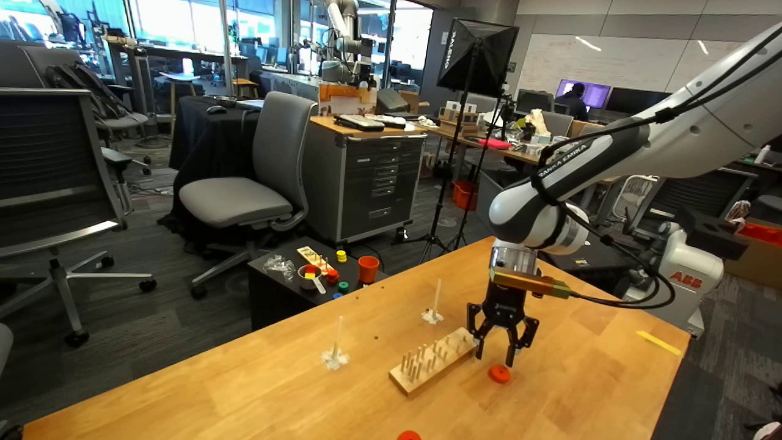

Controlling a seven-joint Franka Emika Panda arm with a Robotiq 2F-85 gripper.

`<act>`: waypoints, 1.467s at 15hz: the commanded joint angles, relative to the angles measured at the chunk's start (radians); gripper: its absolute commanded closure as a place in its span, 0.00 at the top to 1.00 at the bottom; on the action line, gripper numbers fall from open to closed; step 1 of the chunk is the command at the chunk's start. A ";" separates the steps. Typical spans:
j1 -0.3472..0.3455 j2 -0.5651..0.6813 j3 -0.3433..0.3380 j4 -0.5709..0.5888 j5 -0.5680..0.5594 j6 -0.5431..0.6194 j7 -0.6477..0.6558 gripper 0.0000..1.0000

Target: Put an orange disc on the wooden rack

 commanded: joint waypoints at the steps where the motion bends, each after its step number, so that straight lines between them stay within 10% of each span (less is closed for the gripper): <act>1: -0.008 -0.014 0.017 -0.005 0.028 -0.015 -0.029 0.94; 21: 0.166 0.014 -0.097 -0.033 -0.106 0.074 0.144 1.00; 22: 0.166 0.013 -0.096 -0.036 -0.106 0.076 0.144 0.87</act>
